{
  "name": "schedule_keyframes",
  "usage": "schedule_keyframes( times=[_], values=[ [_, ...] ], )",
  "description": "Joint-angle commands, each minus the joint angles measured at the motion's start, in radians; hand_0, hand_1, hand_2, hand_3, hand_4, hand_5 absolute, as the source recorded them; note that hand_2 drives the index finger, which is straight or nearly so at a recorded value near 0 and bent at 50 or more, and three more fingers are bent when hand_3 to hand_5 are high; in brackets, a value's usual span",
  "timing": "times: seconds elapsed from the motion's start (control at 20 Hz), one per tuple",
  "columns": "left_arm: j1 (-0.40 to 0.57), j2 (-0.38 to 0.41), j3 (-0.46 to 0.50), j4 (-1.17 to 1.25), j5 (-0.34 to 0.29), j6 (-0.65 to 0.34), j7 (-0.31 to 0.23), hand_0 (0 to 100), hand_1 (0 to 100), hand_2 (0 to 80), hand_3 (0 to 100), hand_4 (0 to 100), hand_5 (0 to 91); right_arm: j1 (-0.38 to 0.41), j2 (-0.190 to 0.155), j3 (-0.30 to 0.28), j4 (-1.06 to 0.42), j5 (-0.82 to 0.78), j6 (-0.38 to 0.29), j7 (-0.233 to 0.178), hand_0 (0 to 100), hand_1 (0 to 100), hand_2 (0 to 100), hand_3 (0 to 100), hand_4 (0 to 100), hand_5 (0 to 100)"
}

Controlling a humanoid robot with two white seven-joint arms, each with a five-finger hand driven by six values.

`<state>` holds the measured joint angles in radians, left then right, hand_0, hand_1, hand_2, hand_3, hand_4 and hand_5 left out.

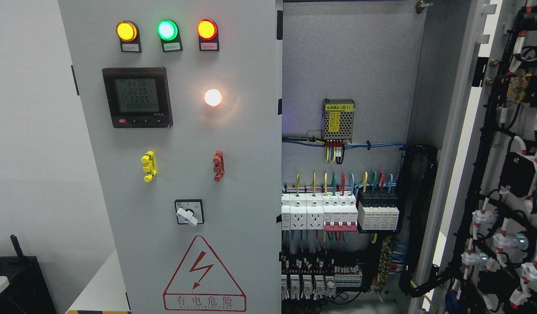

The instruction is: Open door with both hands

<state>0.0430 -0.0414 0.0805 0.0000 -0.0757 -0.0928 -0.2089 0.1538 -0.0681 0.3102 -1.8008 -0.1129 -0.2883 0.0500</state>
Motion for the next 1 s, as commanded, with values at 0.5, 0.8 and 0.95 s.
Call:
schedule_keyframes(
  times=[0.5, 0.8, 0.95],
  values=[
    [0.000, 0.000, -0.001, 0.008, 0.001, 0.001, 0.000, 0, 0, 0.0, 0, 4, 0.0, -0.218, 0.017, 0.006, 0.031, -0.016, 0.153, -0.002, 0, 0, 0, 0, 0, 0],
    [0.000, 0.000, -0.001, 0.008, 0.001, 0.001, 0.000, 0, 0, 0.0, 0, 4, 0.0, -0.281, 0.017, 0.003, 0.067, -0.059, 0.207, -0.002, 0, 0, 0, 0, 0, 0],
    [0.000, 0.000, -0.001, 0.008, -0.001, 0.001, 0.000, 0, 0, 0.0, 0, 4, 0.0, -0.313, 0.017, 0.001, 0.074, -0.123, 0.265, -0.002, 0, 0, 0, 0, 0, 0]
  ],
)
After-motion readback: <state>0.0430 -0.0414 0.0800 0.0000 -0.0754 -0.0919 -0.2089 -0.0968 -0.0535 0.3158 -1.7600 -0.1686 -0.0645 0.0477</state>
